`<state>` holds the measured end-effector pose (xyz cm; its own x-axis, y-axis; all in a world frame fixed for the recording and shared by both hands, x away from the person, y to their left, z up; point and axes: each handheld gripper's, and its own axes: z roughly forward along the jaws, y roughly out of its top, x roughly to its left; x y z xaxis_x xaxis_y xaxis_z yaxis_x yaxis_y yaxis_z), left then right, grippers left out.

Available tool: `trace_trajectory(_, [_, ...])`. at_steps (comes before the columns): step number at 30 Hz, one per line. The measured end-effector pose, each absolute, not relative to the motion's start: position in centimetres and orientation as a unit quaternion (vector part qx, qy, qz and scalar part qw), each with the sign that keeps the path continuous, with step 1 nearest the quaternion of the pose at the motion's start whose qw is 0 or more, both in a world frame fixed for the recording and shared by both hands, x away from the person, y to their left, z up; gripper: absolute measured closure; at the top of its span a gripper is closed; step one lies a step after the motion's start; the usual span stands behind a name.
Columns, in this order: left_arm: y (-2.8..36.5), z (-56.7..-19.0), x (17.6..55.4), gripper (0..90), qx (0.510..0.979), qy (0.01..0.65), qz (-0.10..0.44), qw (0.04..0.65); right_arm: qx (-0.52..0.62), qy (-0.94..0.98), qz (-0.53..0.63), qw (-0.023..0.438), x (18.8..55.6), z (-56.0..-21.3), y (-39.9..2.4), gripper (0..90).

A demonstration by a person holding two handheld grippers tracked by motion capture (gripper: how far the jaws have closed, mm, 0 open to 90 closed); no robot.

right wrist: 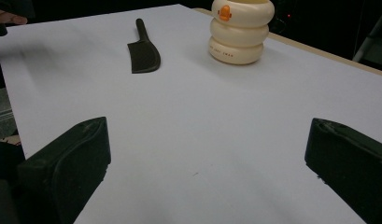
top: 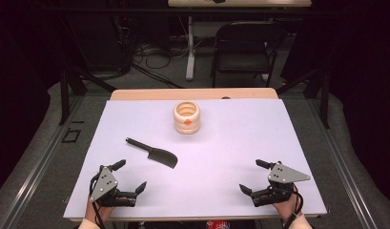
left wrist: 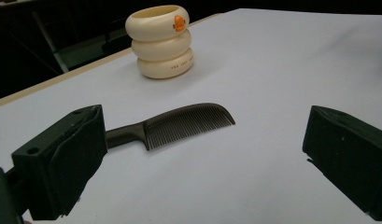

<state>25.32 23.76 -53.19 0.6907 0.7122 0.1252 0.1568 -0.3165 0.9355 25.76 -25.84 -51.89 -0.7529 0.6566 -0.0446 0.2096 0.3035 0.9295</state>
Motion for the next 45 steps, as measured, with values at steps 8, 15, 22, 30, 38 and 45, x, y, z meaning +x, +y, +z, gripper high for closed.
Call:
trace_trajectory(8, [23.9, -53.2, 25.3, 0.1, 0.764, 0.287, 0.273, 0.51, 0.278, 0.779, 0.52, 0.215, 25.7, -51.9, -25.7, 0.0])
trace_trajectory(15, [24.1, -53.2, 25.4, 0.0, 0.762, 0.295, 0.274, 0.507, 0.282, 0.778, 0.519, 0.214, 25.9, -51.9, -25.7, 0.0])
trace_trajectory(22, [24.1, -53.0, 25.9, 0.0, 0.761, 0.298, 0.277, 0.505, 0.282, 0.78, 0.517, 0.214, 26.0, -52.0, -25.6, 0.0])
trace_trajectory(30, [24.1, -53.0, 26.6, 0.1, 0.758, 0.305, 0.278, 0.506, 0.283, 0.783, 0.514, 0.21, 26.3, -52.1, -25.4, 0.0])
trace_trajectory(38, [23.9, -52.7, 28.0, 0.1, 0.757, 0.308, 0.291, 0.497, 0.286, 0.782, 0.512, 0.209, 26.5, -52.3, -25.4, 0.0])
trace_trajectory(45, [23.9, -52.6, 29.3, 0.1, 0.753, 0.317, 0.291, 0.497, 0.283, 0.786, 0.509, 0.207, 26.7, -52.3, -25.2, 0.0])
